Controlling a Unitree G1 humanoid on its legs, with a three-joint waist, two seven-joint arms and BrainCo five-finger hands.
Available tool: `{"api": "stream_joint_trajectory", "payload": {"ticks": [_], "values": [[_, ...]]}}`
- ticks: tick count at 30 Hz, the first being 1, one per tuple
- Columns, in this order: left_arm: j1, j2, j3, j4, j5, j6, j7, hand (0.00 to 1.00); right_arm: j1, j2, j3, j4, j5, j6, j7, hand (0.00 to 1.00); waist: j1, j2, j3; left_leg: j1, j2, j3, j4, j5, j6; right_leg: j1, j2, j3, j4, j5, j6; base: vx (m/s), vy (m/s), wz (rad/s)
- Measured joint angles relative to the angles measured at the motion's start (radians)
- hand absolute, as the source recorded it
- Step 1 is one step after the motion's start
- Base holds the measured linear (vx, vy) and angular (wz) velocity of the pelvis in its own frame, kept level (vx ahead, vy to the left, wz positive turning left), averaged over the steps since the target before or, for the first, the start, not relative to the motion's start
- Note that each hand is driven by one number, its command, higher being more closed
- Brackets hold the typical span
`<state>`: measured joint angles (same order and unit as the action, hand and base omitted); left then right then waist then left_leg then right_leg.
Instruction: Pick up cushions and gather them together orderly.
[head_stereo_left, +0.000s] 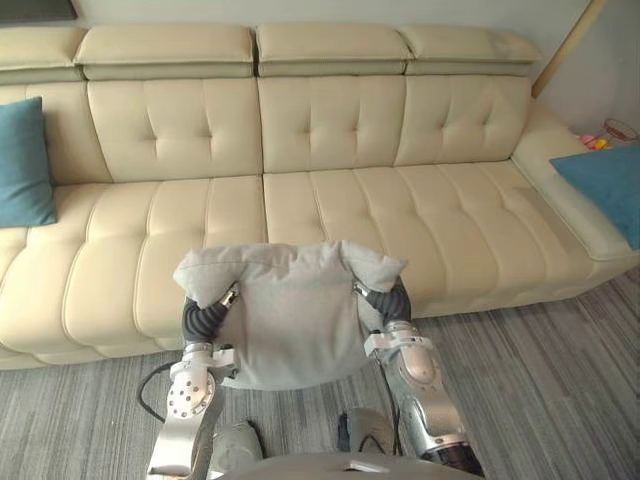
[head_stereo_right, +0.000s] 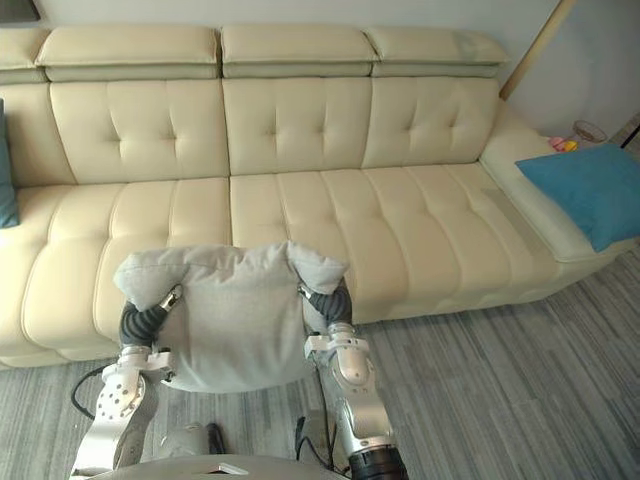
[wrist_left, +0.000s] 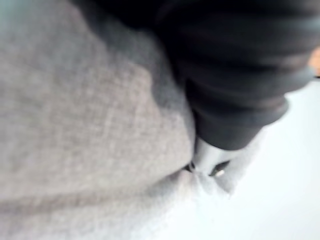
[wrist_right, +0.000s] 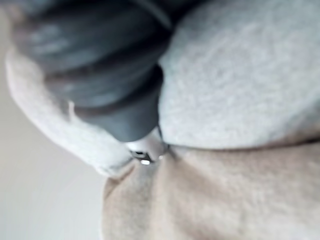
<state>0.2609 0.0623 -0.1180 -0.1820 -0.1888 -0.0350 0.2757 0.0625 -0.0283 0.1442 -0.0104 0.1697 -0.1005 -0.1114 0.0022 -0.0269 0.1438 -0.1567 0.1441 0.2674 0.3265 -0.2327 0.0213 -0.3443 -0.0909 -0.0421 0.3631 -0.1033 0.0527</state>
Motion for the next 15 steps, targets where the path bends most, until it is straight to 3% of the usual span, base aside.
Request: {"api": "stream_joint_trajectory", "payload": {"ticks": [1,2,3,4,6,7,8,9,11,12,13,15], "values": [[-0.024,0.019,-0.003,0.020,-0.005,-0.003,-0.001,1.00,-0.009,0.003,-0.008,0.000,0.000,-0.001,-0.001,1.00,-0.024,-0.038,-0.011,0.009,-0.054,-0.040,-0.085,-0.001,-0.003,-0.006,-0.023,0.013,-0.153,0.042,0.047,0.20,-0.024,0.73],[-0.049,0.030,-0.010,0.029,-0.005,-0.006,-0.009,1.00,-0.013,-0.005,-0.017,-0.025,0.001,-0.003,0.000,1.00,-0.066,-0.054,0.009,0.007,-0.114,-0.137,0.035,-0.038,-0.011,-0.014,-0.057,0.030,-0.186,0.029,0.053,0.17,-0.010,0.71],[-0.053,0.019,-0.016,0.036,-0.005,-0.007,-0.011,1.00,-0.015,-0.024,-0.017,-0.029,0.000,-0.007,0.000,1.00,-0.069,-0.021,0.017,0.027,-0.095,-0.167,0.033,-0.058,-0.046,-0.016,-0.031,0.031,-0.168,0.083,0.053,0.19,-0.028,0.42],[-0.067,0.003,-0.024,0.082,-0.005,-0.002,-0.020,1.00,-0.003,-0.021,-0.029,-0.013,0.002,0.007,-0.001,1.00,-0.064,-0.024,0.034,0.051,-0.082,-0.161,0.066,-0.095,-0.062,-0.016,-0.029,0.034,-0.099,0.138,0.033,0.17,-0.104,-0.06],[-0.033,-0.013,-0.055,0.082,-0.005,-0.002,-0.023,1.00,0.077,-0.028,-0.033,-0.049,0.002,0.019,0.000,1.00,-0.069,0.012,0.011,0.099,-0.023,-0.179,0.012,-0.105,-0.066,0.006,0.022,-0.024,-0.090,0.093,0.015,0.33,-0.191,0.11],[-0.031,-0.022,-0.059,0.078,-0.005,-0.002,-0.024,1.00,0.092,-0.034,-0.034,-0.070,0.002,0.019,0.000,1.00,-0.071,0.020,0.007,0.080,-0.008,-0.190,0.070,-0.106,-0.071,0.011,0.034,-0.038,-0.094,0.089,0.007,0.50,-0.181,0.23],[-0.030,-0.049,-0.060,0.077,-0.006,-0.001,-0.027,1.00,0.106,-0.045,-0.034,-0.113,0.003,0.021,-0.001,1.00,-0.076,0.035,0.000,0.013,0.028,-0.181,0.273,-0.071,-0.087,0.022,0.058,-0.068,-0.078,0.065,-0.036,0.63,-0.181,0.36],[-0.027,-0.063,-0.060,0.077,-0.006,0.001,-0.032,1.00,0.124,-0.063,-0.034,-0.154,0.020,0.020,-0.001,1.00,-0.081,0.038,-0.001,-0.035,0.060,-0.177,0.396,-0.004,-0.103,0.052,0.060,-0.110,-0.053,0.054,-0.052,0.62,-0.180,0.35],[-0.024,-0.074,-0.063,0.077,-0.019,0.004,-0.046,1.00,0.144,-0.096,-0.036,-0.216,0.035,0.019,-0.003,1.00,-0.064,0.037,-0.004,-0.069,0.101,-0.096,0.529,0.164,-0.084,0.141,0.042,-0.113,-0.093,0.041,-0.068,0.48,-0.094,0.25],[-0.024,-0.077,-0.066,0.076,-0.026,0.003,-0.050,1.00,0.150,-0.102,-0.038,-0.231,0.038,0.017,-0.003,1.00,-0.061,0.042,-0.007,-0.077,0.115,-0.070,0.561,0.162,-0.081,0.166,0.037,-0.114,-0.112,0.038,-0.068,0.48,-0.006,0.28],[-0.028,-0.084,-0.075,0.074,-0.031,0.003,-0.059,1.00,0.158,-0.103,-0.052,-0.253,0.039,0.013,-0.008,1.00,-0.054,0.063,-0.020,-0.110,0.148,-0.024,0.613,0.131,-0.066,0.217,0.024,-0.127,-0.147,0.037,-0.069,0.37,0.072,0.38],[-0.044,-0.097,-0.083,0.073,-0.032,0.003,-0.069,1.00,0.158,-0.102,-0.076,-0.251,0.040,0.011,-0.015,1.00,-0.031,0.065,-0.021,-0.152,0.163,0.050,0.546,0.066,-0.057,0.292,-0.020,-0.141,-0.191,0.036,-0.067,0.31,0.144,0.38]]}}
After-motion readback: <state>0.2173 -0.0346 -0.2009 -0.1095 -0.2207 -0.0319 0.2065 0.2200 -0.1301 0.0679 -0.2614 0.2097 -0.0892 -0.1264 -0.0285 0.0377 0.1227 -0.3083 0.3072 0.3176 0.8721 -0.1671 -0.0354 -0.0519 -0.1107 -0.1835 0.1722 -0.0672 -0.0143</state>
